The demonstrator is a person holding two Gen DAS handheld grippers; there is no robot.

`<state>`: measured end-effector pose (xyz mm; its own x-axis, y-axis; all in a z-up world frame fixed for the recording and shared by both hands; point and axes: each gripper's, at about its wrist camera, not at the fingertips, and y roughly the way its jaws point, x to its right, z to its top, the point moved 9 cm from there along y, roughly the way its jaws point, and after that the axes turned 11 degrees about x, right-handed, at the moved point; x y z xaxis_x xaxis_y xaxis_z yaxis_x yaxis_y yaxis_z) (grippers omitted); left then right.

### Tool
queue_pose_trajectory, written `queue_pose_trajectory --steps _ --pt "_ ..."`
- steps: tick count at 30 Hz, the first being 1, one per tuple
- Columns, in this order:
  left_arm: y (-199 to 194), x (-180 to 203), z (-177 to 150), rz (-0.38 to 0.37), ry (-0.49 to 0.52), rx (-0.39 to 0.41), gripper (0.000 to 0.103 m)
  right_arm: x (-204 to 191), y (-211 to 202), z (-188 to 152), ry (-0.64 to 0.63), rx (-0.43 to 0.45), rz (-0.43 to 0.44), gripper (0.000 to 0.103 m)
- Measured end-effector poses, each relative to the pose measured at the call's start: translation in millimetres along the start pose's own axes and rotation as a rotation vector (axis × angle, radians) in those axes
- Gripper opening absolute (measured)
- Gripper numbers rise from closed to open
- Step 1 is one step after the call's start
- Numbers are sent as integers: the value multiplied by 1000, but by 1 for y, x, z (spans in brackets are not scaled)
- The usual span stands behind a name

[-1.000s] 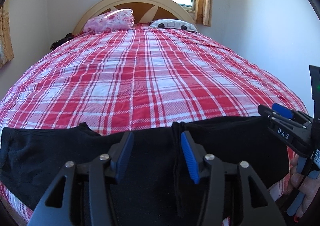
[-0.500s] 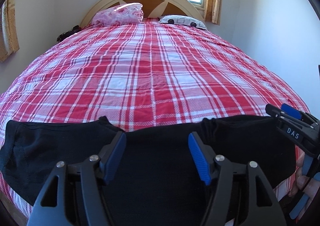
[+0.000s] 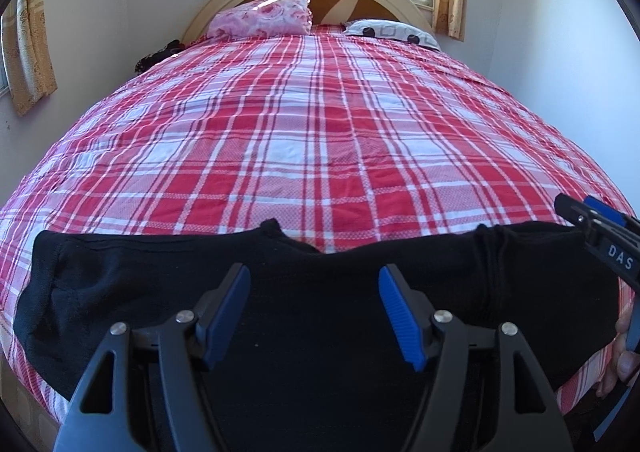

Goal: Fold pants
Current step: 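Open both grippers and release the folded black pants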

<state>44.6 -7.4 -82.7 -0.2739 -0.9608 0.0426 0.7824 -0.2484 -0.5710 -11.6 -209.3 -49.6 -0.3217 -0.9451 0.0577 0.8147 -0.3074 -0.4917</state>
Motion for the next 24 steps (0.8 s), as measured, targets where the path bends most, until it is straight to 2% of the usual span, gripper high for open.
queue_pose_trajectory --steps 9,24 --pt "3 -15 -5 46 14 -15 70 -29 -7 -2 20 1 67 57" --pt "6 -25 -7 92 42 -22 70 -42 -9 -6 18 -6 83 57"
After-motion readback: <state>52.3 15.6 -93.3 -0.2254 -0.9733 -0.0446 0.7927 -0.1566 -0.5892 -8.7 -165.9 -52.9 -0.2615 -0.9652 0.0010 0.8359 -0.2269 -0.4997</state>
